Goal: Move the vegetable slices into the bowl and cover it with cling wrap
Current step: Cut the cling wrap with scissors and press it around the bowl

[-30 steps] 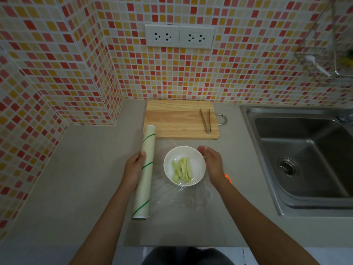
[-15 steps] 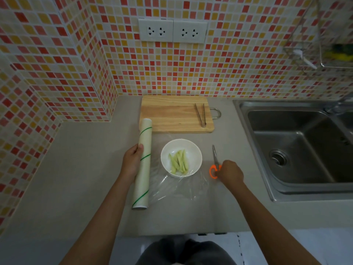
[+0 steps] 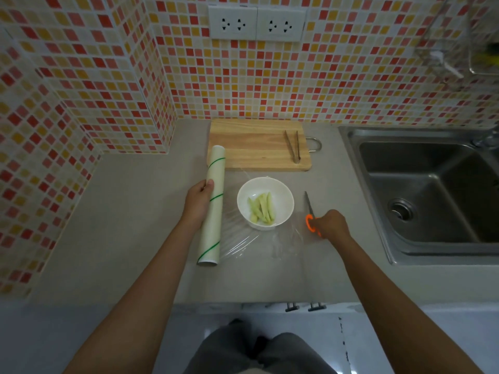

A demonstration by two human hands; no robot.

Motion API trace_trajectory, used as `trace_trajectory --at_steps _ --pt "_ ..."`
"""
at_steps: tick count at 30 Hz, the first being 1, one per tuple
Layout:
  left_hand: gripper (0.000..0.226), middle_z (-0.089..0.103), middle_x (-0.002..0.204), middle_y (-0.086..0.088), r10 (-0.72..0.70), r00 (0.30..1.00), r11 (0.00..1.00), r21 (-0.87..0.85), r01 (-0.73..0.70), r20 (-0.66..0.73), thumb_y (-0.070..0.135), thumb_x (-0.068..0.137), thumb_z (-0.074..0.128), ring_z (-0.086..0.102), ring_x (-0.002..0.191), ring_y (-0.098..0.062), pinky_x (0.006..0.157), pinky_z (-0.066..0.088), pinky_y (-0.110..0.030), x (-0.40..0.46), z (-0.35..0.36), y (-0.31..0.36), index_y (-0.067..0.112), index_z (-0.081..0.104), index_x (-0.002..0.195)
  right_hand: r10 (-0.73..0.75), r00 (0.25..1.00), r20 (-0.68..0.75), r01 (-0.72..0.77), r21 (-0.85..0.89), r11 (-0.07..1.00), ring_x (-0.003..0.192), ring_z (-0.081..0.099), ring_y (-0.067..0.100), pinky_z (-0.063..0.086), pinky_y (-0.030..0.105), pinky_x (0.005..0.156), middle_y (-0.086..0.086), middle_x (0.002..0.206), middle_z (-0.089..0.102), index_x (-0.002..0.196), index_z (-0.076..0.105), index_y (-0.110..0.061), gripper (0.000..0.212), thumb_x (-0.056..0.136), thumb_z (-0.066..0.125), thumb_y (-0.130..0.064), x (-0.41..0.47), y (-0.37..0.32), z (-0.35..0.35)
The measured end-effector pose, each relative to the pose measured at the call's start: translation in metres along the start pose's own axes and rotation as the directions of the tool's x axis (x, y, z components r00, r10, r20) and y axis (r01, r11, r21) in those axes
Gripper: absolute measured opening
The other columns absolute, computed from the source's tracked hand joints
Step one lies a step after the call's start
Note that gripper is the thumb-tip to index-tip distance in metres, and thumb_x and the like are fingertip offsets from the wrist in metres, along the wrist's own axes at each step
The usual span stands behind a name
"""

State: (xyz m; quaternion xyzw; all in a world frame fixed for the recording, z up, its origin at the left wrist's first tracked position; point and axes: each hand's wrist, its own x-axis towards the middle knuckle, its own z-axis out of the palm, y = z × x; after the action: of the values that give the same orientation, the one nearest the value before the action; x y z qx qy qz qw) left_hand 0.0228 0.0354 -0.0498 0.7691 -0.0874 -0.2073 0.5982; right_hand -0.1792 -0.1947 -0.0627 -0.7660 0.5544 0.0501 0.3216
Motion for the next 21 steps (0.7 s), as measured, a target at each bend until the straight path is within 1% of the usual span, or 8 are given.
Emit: trace_trajectory --at_steps 2,4,7,8,11,14,19,21 --pt "0.024 0.053 0.081 -0.014 0.005 1.000 1.000 0.001 -0.005 -0.012 0.027 0.098 0.046 0.047 0.076 -0.018 0.070 0.037 -0.031 -0.002 0.001 0.002 0.009 0.061 0.091 -0.019 1.000 -0.010 0.020 0.062 0.998 0.085 0.068 0.036 0.052 0.034 0.080 0.022 0.072 0.062 0.082 0.068 0.004 0.046 0.087 0.059 -0.040 -0.006 0.001 0.001" --pt "0.024 0.052 0.081 -0.014 0.008 1.000 1.000 -0.003 -0.008 -0.026 0.026 0.098 0.046 0.046 0.076 -0.018 0.070 0.036 -0.031 -0.005 0.001 0.004 0.008 0.060 0.089 -0.047 0.999 -0.021 0.050 0.163 0.985 0.061 0.064 0.026 0.054 0.033 0.073 0.016 0.057 0.064 0.068 0.070 -0.001 0.045 0.091 0.054 -0.037 -0.018 -0.005 -0.003" --pt "0.023 0.051 0.081 -0.014 0.005 0.999 1.000 0.018 -0.004 -0.046 0.026 0.098 0.046 0.046 0.075 -0.018 0.067 0.036 -0.030 -0.009 0.002 0.006 0.009 0.059 0.088 -0.110 0.984 0.140 0.039 0.438 0.898 0.042 0.053 0.014 0.040 0.022 0.046 0.011 0.062 0.068 0.064 0.068 -0.009 0.030 0.089 0.061 -0.025 -0.054 -0.017 -0.007" --pt "0.023 0.052 0.082 -0.014 0.004 0.999 1.000 0.023 -0.003 -0.054 0.026 0.098 0.046 0.046 0.074 -0.018 0.065 0.036 -0.029 -0.010 0.002 0.006 0.010 0.059 0.088 -0.138 0.968 0.209 0.017 0.497 0.868 0.037 0.050 0.011 0.037 0.020 0.042 0.007 0.059 0.066 0.067 0.067 -0.009 0.024 0.087 0.063 -0.021 -0.069 -0.020 -0.007" --pt "0.022 0.052 0.082 -0.014 -0.001 0.998 1.000 0.012 0.002 -0.061 0.027 0.097 0.046 0.047 0.076 -0.019 0.067 0.037 -0.030 -0.012 0.003 0.007 0.011 0.058 0.088 -0.231 0.892 0.389 -0.060 0.607 0.792 0.036 0.046 0.009 0.034 0.021 0.046 0.004 0.057 0.063 0.077 0.068 -0.006 0.016 0.086 0.063 -0.017 -0.105 -0.022 0.000" --pt "0.024 0.052 0.081 -0.014 -0.003 0.998 1.000 0.014 0.004 -0.058 0.029 0.097 0.046 0.048 0.075 -0.019 0.068 0.037 -0.030 -0.012 0.003 0.008 0.011 0.058 0.087 -0.269 0.818 0.509 -0.135 0.624 0.769 0.038 0.045 0.009 0.033 0.023 0.048 0.001 0.056 0.062 0.075 0.067 -0.013 0.018 0.088 0.062 -0.024 -0.134 -0.018 0.011" --pt "0.026 0.051 0.078 -0.011 0.013 0.999 0.999 0.042 -0.011 -0.045 0.030 0.096 0.046 0.046 0.067 -0.017 0.067 0.036 -0.030 -0.010 0.001 0.011 0.010 0.057 0.083 -0.230 0.742 0.629 -0.148 0.489 0.859 0.041 0.046 0.011 0.036 0.020 0.045 -0.004 0.051 0.060 0.075 0.063 -0.012 0.035 0.087 0.061 -0.045 -0.176 -0.002 0.027" --pt "0.027 0.052 0.078 -0.011 0.011 0.999 0.999 0.048 -0.009 -0.038 0.030 0.096 0.046 0.047 0.069 -0.017 0.067 0.037 -0.030 -0.008 0.001 0.014 0.010 0.058 0.084 -0.208 0.712 0.671 -0.180 0.461 0.869 0.045 0.046 0.013 0.035 0.021 0.046 0.000 0.055 0.061 0.076 0.061 -0.011 0.041 0.086 0.059 -0.051 -0.188 0.004 0.031"
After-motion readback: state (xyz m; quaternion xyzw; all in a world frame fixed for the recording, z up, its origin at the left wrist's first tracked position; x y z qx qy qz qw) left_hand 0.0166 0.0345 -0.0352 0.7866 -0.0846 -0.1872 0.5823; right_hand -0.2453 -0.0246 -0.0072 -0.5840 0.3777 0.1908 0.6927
